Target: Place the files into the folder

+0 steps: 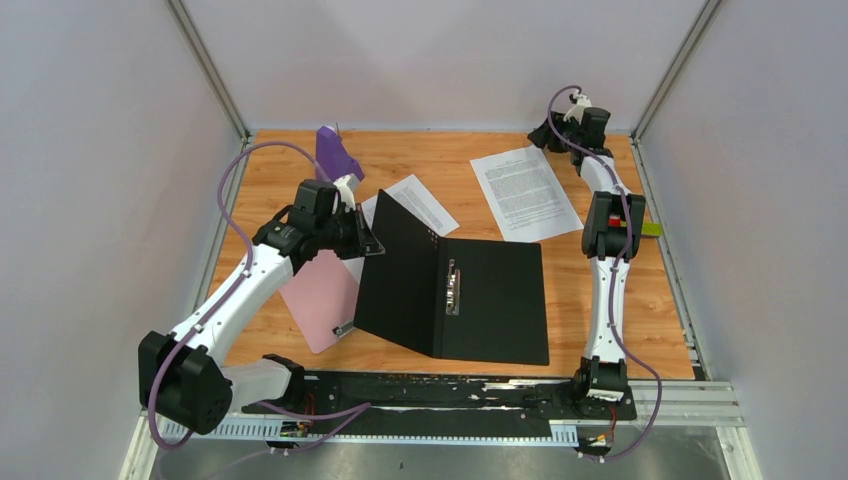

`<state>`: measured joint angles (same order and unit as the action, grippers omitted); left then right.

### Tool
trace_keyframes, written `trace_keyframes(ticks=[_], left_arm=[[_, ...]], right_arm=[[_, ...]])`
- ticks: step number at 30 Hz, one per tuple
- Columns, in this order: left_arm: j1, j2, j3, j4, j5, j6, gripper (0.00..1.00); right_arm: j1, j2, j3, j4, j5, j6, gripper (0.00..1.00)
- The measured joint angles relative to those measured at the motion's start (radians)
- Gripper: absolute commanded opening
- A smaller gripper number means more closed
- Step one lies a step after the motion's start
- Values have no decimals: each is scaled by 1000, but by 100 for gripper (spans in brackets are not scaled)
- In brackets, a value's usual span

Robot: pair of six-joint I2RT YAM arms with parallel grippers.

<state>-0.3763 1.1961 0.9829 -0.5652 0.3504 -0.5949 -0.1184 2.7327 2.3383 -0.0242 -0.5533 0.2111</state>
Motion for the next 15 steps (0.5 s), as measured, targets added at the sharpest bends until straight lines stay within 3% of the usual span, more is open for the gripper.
trace_keyframes(ticks=[15], left_arm=[[0, 0, 3, -3, 0, -1, 0]], right_arm=[[2, 0, 45, -182, 26, -143, 51]])
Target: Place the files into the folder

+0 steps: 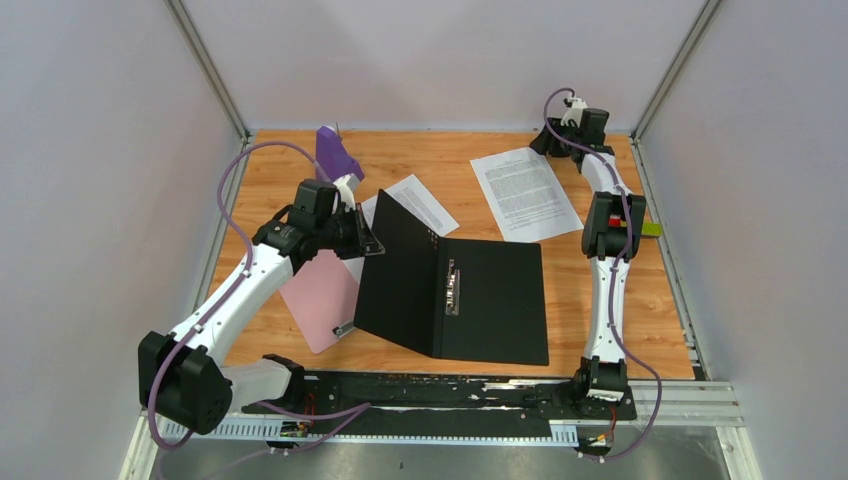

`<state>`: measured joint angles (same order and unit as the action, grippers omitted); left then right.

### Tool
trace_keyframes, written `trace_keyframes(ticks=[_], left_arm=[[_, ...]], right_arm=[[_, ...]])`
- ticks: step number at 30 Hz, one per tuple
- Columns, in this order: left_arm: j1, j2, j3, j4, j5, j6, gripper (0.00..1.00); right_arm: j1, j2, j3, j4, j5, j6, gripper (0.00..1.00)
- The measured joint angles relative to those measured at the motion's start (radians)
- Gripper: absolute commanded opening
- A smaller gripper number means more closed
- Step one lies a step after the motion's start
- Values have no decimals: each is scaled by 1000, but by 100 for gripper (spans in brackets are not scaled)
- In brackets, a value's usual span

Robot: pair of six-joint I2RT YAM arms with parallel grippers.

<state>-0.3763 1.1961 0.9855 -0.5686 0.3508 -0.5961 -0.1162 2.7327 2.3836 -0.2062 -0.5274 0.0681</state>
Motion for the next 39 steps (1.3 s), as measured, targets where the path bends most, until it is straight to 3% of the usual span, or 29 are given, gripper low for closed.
trace_keyframes(ticks=[4, 15, 26, 31, 34, 39], left_arm=[[0, 0, 5, -5, 3, 0, 0], [0, 0, 14, -19, 3, -3, 0], [0, -3, 26, -35, 4, -5, 0], [0, -11, 28, -44, 4, -5, 0], [0, -12, 30, -49, 4, -5, 0], [0, -12, 44, -58, 3, -4, 0]], right_arm=[[2, 0, 0, -6, -6, -8, 49], [3, 0, 0, -11, -17, -11, 31], [3, 0, 20, -30, -4, -11, 21], [6, 0, 25, -39, 19, -15, 12], [11, 0, 26, -39, 29, -24, 13], [20, 0, 26, -43, 44, -32, 26]])
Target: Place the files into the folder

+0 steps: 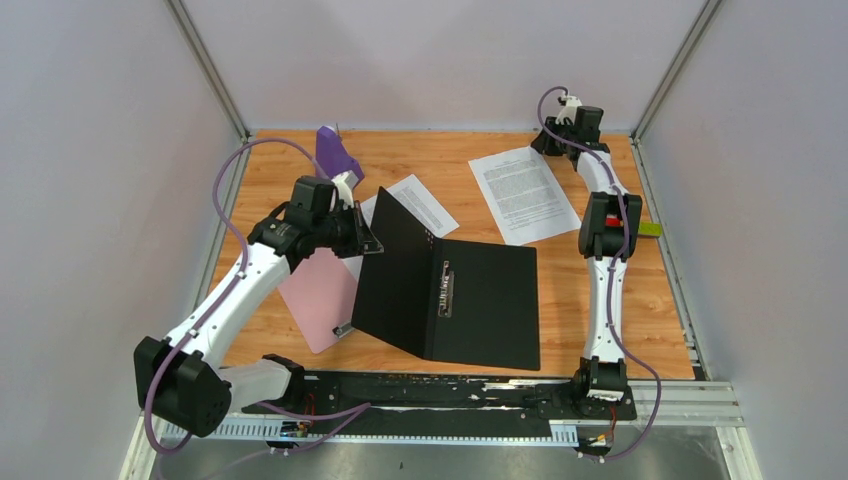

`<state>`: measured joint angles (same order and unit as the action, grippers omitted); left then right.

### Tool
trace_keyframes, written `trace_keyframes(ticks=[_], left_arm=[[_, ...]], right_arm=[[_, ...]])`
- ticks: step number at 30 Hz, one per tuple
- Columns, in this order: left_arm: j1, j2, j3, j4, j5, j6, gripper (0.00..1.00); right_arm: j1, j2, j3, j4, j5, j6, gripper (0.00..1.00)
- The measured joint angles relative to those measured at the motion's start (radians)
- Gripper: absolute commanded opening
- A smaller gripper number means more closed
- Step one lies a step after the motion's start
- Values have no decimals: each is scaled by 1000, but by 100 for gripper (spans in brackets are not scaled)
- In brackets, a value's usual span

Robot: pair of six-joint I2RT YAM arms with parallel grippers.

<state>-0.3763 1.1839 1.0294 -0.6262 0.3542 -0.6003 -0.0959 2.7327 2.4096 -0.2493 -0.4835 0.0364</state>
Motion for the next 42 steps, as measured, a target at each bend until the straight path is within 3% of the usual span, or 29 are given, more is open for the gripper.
trace_keyframes(ticks=[10, 19, 24, 38, 42], left_arm=[[0, 0, 8, -11, -1, 0, 0], [0, 0, 36, -31, -1, 1, 0], [0, 0, 42, -40, -8, 3, 0], [0, 14, 77, -78, -69, 36, 0], [0, 31, 93, -85, -94, 50, 0]], right_arm=[[4, 0, 0, -31, 29, -5, 22], [4, 0, 5, -66, 55, -10, 0], [3, -3, -10, -52, 42, -13, 0], [-77, -224, -438, 102, -88, 40, 0], [-105, -247, -488, 114, -147, 74, 3]])
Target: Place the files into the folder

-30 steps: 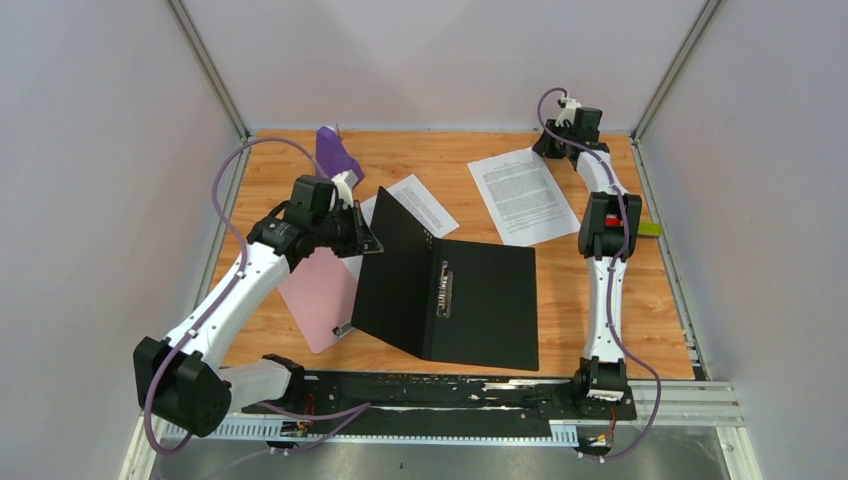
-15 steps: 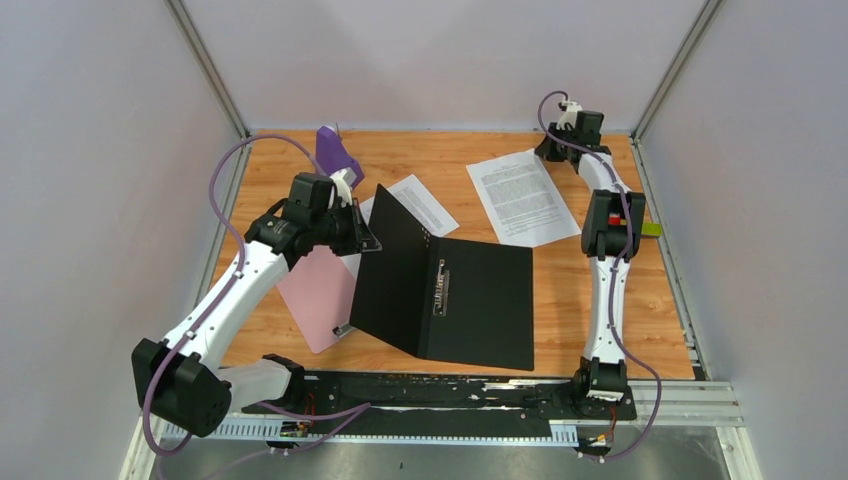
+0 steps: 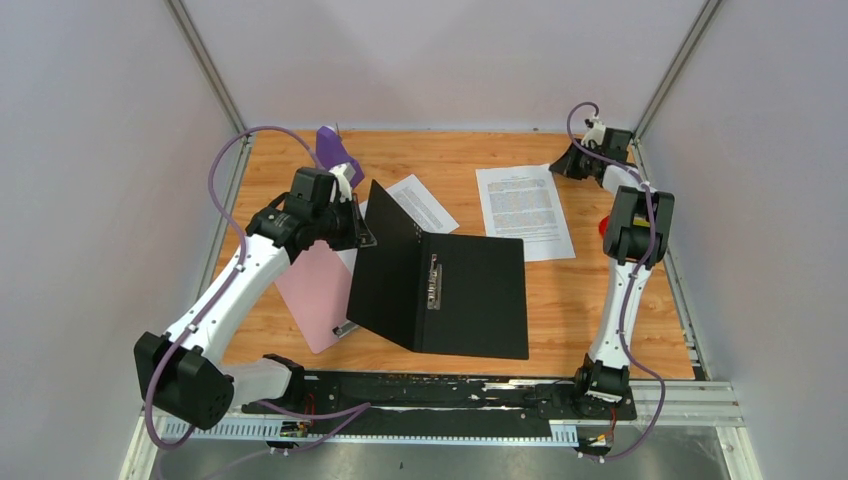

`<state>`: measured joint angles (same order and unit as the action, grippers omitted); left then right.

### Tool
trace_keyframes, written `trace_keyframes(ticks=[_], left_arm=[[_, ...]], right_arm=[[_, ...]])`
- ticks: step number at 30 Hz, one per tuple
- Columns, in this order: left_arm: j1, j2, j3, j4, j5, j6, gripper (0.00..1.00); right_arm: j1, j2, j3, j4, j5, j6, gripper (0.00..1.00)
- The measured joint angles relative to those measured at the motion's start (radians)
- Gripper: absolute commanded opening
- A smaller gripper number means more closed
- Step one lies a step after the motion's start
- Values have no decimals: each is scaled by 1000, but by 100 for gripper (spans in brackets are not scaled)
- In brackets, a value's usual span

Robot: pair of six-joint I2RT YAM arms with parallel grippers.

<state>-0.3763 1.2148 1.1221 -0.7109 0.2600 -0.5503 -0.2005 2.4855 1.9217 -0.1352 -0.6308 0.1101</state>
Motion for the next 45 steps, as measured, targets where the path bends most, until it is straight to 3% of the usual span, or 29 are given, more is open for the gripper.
trace_keyframes(ticks=[3, 7, 15, 27, 36, 38, 41, 45], left_arm=[[0, 7, 0, -3, -11, 3, 0], [0, 10, 0, -3, -16, 3, 0], [0, 15, 0, -2, -20, 3, 0], [0, 16, 0, -3, -24, 3, 0], [0, 16, 0, -3, -25, 3, 0], [0, 16, 0, -3, -25, 3, 0], [0, 16, 0, -3, -25, 3, 0], [0, 16, 0, -3, -26, 3, 0]], right_arm=[[-5, 0, -1, -2, -35, 27, 17], [-3, 1, 0, -1, -68, 53, 27], [-3, 32, 42, -6, -109, 64, 28], [18, 44, 97, -45, -54, 21, 33], [37, 95, 189, -99, -50, 0, 25], [39, 95, 193, -112, -50, -5, 19], [39, 95, 193, -123, -47, -14, 1], [40, 95, 194, -139, -30, -31, 0]])
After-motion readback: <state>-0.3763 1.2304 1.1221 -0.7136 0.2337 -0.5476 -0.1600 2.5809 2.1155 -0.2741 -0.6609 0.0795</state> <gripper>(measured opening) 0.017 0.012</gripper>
